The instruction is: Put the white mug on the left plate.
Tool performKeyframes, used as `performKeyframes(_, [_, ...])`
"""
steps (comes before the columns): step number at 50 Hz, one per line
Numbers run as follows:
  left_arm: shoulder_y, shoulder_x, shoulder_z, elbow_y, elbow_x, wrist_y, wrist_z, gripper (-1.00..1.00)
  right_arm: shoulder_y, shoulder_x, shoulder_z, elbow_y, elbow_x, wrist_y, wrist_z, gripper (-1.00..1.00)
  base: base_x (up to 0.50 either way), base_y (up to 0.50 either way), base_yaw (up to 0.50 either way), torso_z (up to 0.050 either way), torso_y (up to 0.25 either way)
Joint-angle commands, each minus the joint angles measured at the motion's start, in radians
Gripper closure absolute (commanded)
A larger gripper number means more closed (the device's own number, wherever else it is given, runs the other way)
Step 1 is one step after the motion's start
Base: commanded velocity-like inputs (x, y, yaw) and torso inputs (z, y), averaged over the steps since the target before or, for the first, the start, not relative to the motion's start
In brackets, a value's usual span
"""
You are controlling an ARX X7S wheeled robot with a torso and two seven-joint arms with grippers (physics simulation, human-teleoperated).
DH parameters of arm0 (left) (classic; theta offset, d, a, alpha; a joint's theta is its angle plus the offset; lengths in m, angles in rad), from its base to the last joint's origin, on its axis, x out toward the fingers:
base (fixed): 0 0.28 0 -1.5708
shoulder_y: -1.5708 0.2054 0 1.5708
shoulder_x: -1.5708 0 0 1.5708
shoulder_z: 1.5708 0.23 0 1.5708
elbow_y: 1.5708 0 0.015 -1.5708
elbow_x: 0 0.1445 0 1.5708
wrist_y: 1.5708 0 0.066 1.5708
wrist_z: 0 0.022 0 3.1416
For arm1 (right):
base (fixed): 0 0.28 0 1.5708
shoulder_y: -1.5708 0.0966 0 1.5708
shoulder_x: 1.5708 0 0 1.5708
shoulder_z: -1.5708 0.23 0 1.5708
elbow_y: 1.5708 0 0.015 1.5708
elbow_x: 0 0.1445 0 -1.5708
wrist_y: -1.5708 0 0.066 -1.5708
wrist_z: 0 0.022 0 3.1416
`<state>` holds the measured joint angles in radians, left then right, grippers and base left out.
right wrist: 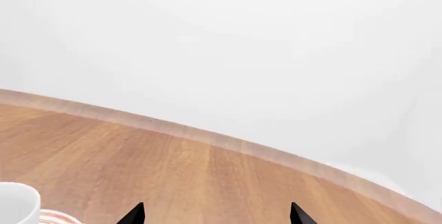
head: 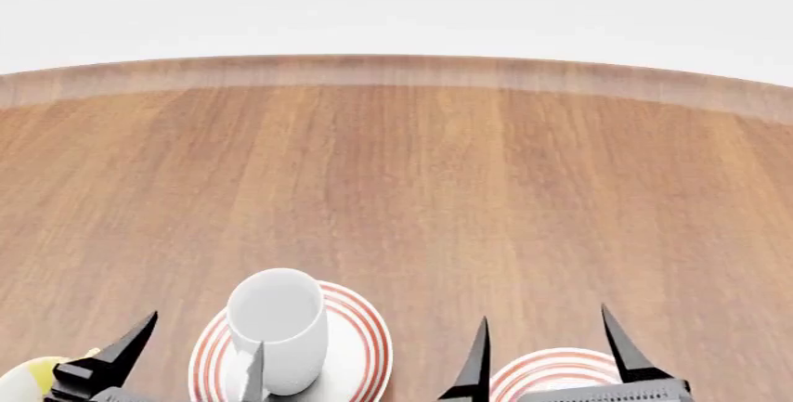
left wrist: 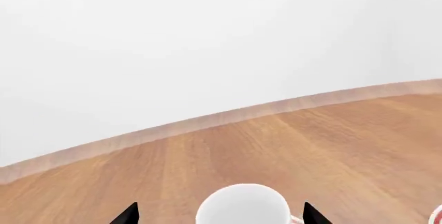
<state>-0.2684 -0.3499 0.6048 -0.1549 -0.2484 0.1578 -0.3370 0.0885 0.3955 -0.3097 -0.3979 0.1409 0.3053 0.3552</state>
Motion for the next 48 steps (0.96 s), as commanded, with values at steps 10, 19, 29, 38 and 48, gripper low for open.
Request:
performKeyframes(10, [0.144, -0.142, 0.009, 0.489, 0.052, -0.128, -0.11, -1.0, -0.05, 0.024, -0.013, -0.154, -0.043, 0.024, 0.043, -1.0, 0.0, 0.0, 0.0, 0.0, 0.0])
performKeyframes(19, [0.177, -0.171, 0.007, 0.573, 0.075, -0.139, -0.135, -1.0, -0.075, 0.032, -0.016, -0.208, -0.051, 0.022, 0.053, -1.0, 0.0, 0.0, 0.0, 0.0, 0.0])
performKeyframes(29, [0.201, -0.192, 0.005, 0.639, 0.087, -0.145, -0.152, -1.0, -0.098, 0.044, -0.014, -0.249, -0.06, 0.016, 0.064, -1.0, 0.0, 0.0, 0.0, 0.0, 0.0])
performKeyframes(38, [0.215, -0.203, 0.005, 0.673, 0.101, -0.147, -0.163, -1.0, -0.106, 0.048, -0.022, -0.273, -0.071, 0.023, 0.071, -1.0, 0.0, 0.0, 0.0, 0.0, 0.0])
performKeyframes(48, [0.217, -0.207, 0.005, 0.687, 0.099, -0.149, -0.165, -1.0, -0.106, 0.048, -0.026, -0.264, -0.072, 0.02, 0.073, -1.0, 0.0, 0.0, 0.0, 0.0, 0.0])
